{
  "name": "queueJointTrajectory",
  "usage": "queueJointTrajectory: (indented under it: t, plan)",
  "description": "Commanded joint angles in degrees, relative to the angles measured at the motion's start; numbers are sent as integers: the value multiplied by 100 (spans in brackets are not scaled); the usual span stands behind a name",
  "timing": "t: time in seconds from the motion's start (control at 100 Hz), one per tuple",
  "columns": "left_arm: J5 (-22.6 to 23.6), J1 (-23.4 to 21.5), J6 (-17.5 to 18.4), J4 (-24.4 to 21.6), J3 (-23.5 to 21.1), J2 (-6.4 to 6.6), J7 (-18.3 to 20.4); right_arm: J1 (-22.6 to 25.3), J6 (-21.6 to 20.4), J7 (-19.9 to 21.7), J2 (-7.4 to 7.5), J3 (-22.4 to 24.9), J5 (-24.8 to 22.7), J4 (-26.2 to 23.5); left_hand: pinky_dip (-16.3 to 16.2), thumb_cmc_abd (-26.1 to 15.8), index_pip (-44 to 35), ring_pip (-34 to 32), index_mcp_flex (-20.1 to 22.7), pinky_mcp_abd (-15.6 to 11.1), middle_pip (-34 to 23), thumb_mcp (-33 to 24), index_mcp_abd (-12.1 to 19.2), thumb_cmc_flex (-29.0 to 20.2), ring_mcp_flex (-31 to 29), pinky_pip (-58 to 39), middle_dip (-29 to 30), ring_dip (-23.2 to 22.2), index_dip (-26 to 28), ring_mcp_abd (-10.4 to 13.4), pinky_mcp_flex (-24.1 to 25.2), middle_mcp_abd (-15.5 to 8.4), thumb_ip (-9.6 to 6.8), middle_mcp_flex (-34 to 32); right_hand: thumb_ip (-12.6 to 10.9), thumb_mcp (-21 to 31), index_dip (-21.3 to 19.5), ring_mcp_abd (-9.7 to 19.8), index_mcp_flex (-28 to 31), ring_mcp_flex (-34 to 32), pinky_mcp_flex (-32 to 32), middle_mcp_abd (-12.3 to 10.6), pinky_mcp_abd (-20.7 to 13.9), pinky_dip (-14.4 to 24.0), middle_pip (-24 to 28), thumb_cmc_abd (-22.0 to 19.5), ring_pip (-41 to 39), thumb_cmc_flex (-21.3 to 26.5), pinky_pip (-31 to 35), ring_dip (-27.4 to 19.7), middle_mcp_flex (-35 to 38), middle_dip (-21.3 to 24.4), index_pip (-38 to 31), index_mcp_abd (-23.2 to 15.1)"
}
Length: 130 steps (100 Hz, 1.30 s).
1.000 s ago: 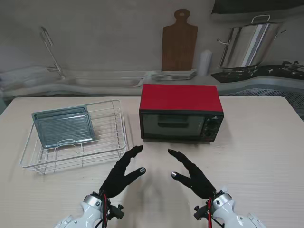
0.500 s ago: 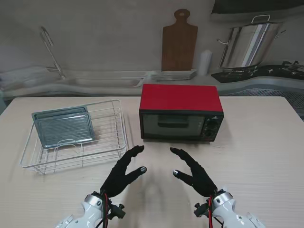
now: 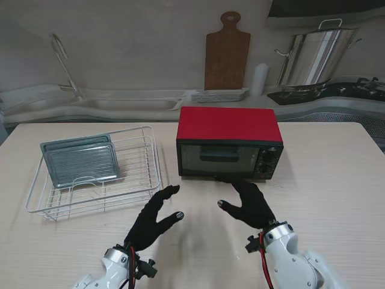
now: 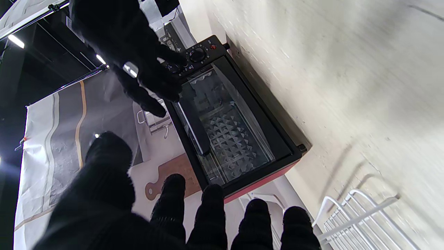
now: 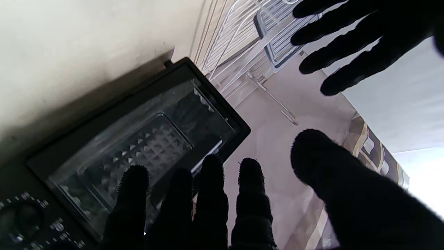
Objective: Slide the trays into the oven
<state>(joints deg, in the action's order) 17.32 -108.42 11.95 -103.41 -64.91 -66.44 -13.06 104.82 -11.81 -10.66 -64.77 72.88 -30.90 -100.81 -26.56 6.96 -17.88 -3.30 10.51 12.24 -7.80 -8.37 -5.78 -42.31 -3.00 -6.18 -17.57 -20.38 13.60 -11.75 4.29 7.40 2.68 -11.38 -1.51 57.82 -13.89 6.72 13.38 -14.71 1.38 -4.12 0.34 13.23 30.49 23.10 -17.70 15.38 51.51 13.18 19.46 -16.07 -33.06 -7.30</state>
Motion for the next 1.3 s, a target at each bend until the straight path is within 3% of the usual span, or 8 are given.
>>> queueJointTrajectory:
  t: [0.0,0.07,0.32,0.59,0.97,1.29]
  plan:
    - [115,-96,-34,-108,-15,-37,16,-158,42,59,-32,-27,-57,-122,-336,-89,-66,-142,209,49,-117,63,-60,-115,1,-222,-120,-129,115,-20,106,65,-164,-130,169,200,-130,-47,201,-166,39,162,5,136,160,98,-188,153,267,151,2,-141,-118,97]
    - [289,-129,-63,-139,-26,-39,-78,-285,155,6,-24,-69,-279,-131,-555,-78,-120,-212,259,90,-168,41,-88,-114,-57,-310,-193,-221,182,-62,117,124,-167,-202,168,226,-178,-78,292,-203,67,203,32,175,239,116,-294,160,347,206,33,-168,-166,180]
    - [605,-191,-107,-192,-31,-48,-285,-723,759,-127,32,-318,-1161,-66,-644,-65,-123,-202,294,123,-158,17,-98,-104,-86,-290,-218,-241,222,-66,85,117,-167,-227,153,206,-233,-12,311,-47,-123,199,-183,71,210,10,-183,177,107,159,-104,-142,-102,268]
    - [592,-216,-53,-198,-50,-57,-328,-1149,1423,-187,112,-673,-2028,208,-669,-57,-103,-169,294,105,-152,-5,-99,-97,-69,-227,-226,-221,239,-50,107,124,-166,-238,-115,58,-169,254,-94,313,-432,52,-440,-308,-12,-190,304,218,-537,-105,-533,-21,206,250]
    - [583,-246,-23,-212,-77,-62,-351,-1462,1943,-220,128,-1018,-2319,544,-685,-48,-82,-162,281,98,-151,-26,-100,-82,-67,-181,-232,-209,250,-46,107,118,-165,-230,-263,-248,275,376,-651,558,-471,-19,-535,-527,-533,-401,565,210,-794,-264,-867,243,560,319]
    - [575,-249,-27,-214,-79,-61,-343,-1451,1959,-140,121,-1039,-2174,592,-702,-49,-78,-164,275,100,-155,-43,-101,-72,-68,-167,-233,-208,257,-46,101,110,-164,-225,-300,-267,448,185,-564,276,-277,165,-421,-401,-234,-408,394,200,-502,-187,-717,100,498,413]
